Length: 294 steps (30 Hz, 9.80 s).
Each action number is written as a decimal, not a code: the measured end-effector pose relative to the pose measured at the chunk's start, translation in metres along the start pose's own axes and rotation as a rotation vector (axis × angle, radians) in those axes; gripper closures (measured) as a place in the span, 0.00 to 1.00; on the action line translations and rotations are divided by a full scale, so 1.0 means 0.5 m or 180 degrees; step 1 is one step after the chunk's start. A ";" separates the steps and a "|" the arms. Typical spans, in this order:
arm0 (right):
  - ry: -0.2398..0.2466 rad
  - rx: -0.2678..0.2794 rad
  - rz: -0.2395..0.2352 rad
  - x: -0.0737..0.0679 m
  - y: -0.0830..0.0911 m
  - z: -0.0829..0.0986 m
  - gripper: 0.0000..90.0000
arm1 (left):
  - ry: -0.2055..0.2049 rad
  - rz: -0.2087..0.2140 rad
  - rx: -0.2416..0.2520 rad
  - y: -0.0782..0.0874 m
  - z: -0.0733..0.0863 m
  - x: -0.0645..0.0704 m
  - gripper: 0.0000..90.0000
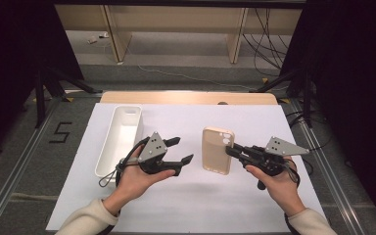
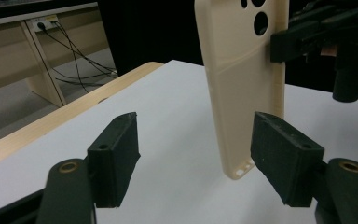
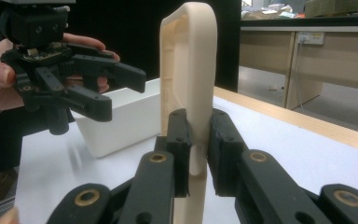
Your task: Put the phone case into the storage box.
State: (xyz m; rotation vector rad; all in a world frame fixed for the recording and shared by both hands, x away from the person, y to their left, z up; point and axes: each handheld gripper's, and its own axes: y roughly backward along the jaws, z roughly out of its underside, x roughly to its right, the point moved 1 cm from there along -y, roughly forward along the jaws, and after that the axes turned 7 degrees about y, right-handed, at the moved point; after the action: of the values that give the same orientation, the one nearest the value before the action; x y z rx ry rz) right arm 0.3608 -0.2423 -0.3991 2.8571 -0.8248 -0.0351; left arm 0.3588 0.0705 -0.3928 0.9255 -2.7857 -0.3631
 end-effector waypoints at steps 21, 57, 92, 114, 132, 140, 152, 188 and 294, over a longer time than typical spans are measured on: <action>-0.0013 -0.0001 0.0026 -0.003 -0.004 0.006 0.90 | 0.0089 -0.0063 0.0184 -0.056 -0.059 0.028 0.56; -0.0015 -0.0051 0.0037 -0.008 -0.013 0.014 0.89 | 0.0091 -0.0242 0.0308 -0.066 -0.067 0.042 0.92; -0.0017 -0.0172 0.0018 0.001 -0.020 0.017 0.28 | -0.0044 -0.0445 0.0327 -0.047 -0.085 0.025 0.94; 0.0133 -0.0251 0.0141 -0.002 0.024 0.025 0.18 | 0.0028 -0.0569 0.0447 -0.008 -0.106 -0.005 0.94; 0.0195 -0.0230 0.0219 0.001 0.046 0.030 0.18 | 0.0072 -0.0669 0.0477 0.021 -0.112 -0.028 0.94; 0.0167 -0.0233 0.0252 0.004 0.048 0.033 0.18 | 0.0105 -0.0705 0.0500 0.032 -0.115 -0.039 0.94; 0.0164 -0.0236 0.0282 0.007 0.050 0.035 0.18 | 0.0108 -0.0753 0.0516 0.048 -0.117 -0.053 0.94; 0.0119 -0.0232 0.0317 0.010 0.047 0.041 0.18 | 0.0100 -0.0885 0.0575 0.092 -0.115 -0.087 0.94; 0.0092 -0.0245 0.0324 0.011 0.044 0.043 0.18 | 0.0185 -0.1422 0.0661 0.199 -0.117 -0.200 0.94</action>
State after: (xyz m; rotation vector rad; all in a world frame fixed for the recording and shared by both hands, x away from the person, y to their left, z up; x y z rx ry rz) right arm 0.3522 -0.2667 -0.4167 2.7339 -0.9405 -0.0127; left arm 0.3964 0.1982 -0.3182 1.5842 -2.5782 -0.1015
